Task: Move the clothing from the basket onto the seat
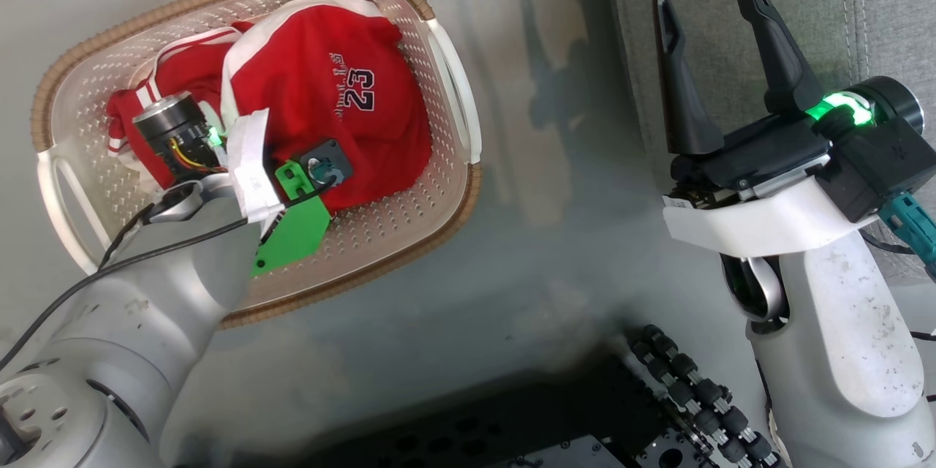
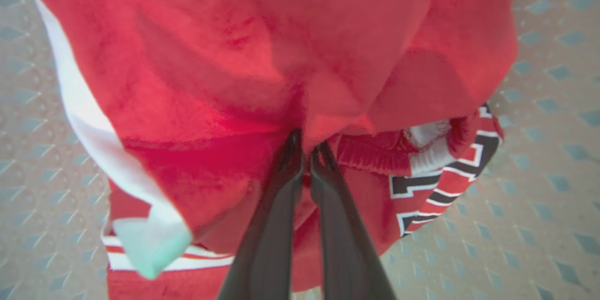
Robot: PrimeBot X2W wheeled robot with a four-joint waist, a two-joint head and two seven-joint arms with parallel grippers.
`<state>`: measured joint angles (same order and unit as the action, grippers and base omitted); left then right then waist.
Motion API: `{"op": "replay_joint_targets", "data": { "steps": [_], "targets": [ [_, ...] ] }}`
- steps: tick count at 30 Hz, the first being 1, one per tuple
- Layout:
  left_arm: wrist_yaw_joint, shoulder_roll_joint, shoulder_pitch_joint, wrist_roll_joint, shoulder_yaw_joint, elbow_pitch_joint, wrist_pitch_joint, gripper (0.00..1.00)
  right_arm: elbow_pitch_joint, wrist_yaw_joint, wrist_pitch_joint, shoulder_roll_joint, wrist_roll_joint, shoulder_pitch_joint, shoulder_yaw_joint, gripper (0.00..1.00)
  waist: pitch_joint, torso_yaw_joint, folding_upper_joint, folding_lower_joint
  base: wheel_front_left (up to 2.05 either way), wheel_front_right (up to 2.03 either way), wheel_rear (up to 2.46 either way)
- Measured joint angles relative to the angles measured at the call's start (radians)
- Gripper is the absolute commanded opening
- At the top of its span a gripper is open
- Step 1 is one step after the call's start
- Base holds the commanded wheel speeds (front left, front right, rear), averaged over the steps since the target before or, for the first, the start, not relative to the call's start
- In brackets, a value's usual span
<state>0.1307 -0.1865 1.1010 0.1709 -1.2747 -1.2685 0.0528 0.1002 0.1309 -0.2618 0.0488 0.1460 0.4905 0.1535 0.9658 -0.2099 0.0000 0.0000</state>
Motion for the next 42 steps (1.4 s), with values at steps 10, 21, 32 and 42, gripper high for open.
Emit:
{"op": "replay_joint_targets", "data": {
  "steps": [10, 21, 32, 42],
  "targets": [
    [0.000, 0.030, -0.026, 0.080, -0.005, 0.044, -0.110, 0.00, -0.014, 0.000, 0.000, 0.000, -0.007, 0.002, -0.001, 1.00, -0.073, 0.018, 0.0000, 0.0000, 0.00, 0.00, 0.00],
    [0.000, 0.076, -0.089, 0.154, -0.007, 0.099, -0.236, 0.00, -0.058, 0.000, 0.000, 0.000, -0.032, -0.047, -0.008, 1.00, -0.214, 0.047, 0.0000, 0.0000, 0.00, 0.00, 0.00],
    [0.000, 0.100, -0.143, 0.274, 0.008, 0.188, -0.311, 0.00, -0.094, 0.000, 0.000, 0.000, -0.060, -0.140, -0.027, 1.00, -0.393, 0.092, 0.0000, -0.0001, 0.00, 0.00, 0.00],
    [-0.035, 0.051, -0.223, 0.268, 0.171, 0.427, -0.315, 0.00, -0.114, 0.000, 0.000, 0.000, -0.068, -0.212, -0.030, 1.00, -0.540, 0.135, 0.0000, -0.0001, 0.00, 0.00, 0.00]
  ]
}}
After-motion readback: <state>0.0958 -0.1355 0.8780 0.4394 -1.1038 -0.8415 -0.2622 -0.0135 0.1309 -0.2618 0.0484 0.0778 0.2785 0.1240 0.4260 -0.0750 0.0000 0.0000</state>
